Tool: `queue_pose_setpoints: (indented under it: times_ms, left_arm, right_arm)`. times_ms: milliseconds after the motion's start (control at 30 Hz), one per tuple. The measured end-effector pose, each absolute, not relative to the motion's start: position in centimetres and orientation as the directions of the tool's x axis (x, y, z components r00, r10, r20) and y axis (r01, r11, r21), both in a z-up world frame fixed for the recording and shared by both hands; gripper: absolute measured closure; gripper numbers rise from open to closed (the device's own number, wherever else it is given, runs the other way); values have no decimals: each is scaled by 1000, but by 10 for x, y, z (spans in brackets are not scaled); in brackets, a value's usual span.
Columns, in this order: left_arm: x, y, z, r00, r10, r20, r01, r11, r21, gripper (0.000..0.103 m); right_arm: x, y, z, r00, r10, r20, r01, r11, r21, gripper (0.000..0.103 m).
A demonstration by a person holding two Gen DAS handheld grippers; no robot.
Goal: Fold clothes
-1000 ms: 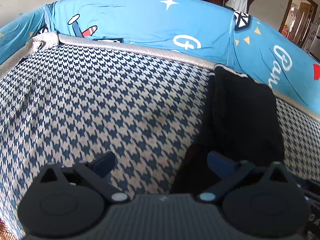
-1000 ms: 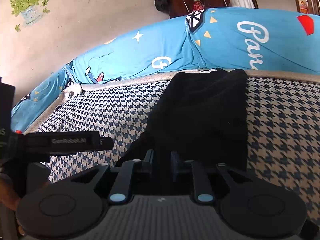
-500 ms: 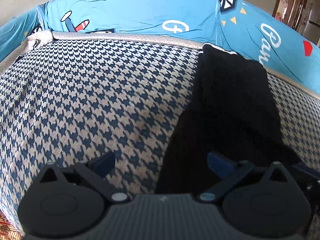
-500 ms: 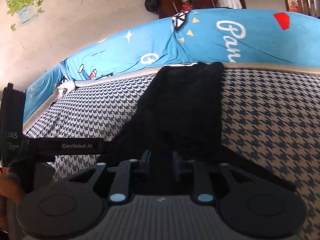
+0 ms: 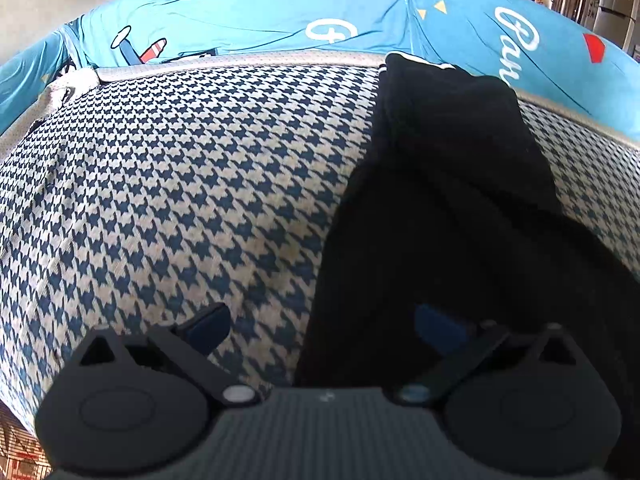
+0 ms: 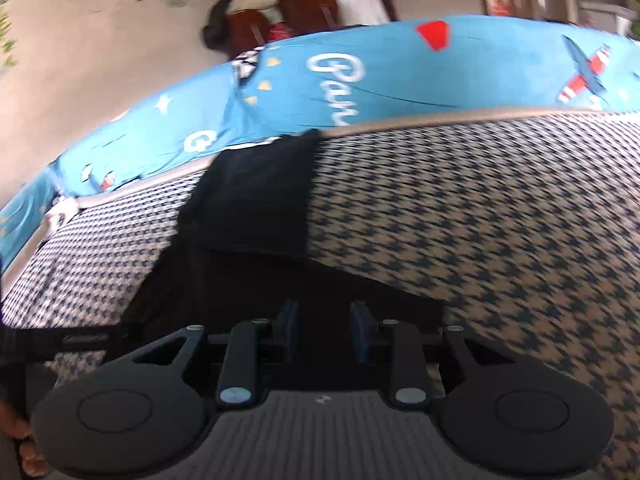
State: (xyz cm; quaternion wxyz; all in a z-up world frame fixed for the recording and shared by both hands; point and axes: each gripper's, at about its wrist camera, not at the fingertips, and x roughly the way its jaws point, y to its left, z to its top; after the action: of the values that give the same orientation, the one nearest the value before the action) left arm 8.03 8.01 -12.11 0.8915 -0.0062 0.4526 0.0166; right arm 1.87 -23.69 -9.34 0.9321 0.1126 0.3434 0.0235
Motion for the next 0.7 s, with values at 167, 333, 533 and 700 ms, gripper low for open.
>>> queue_pose_setpoints:
  times_ms: [167, 333, 533, 700]
  left_arm:
    - [71, 78, -126, 581, 27, -814, -25, 1000, 15, 0]
    - [63, 77, -129, 583, 27, -812, -20, 1000, 19, 0]
    - [57, 79, -129, 588, 22, -809, -22, 1000, 10, 0]
    - [55, 80, -128, 591, 22, -806, -29, 1000, 6, 0]
  right_arm:
    - [13, -252, -102, 753, 37, -656, 116, 975, 188, 70]
    - [11, -267, -112, 741, -17, -671, 174, 970, 168, 67]
    - [18, -279, -124, 738, 0, -675, 199, 955, 218, 67]
    - [24, -275, -128, 755, 3, -656, 173, 964, 203, 67]
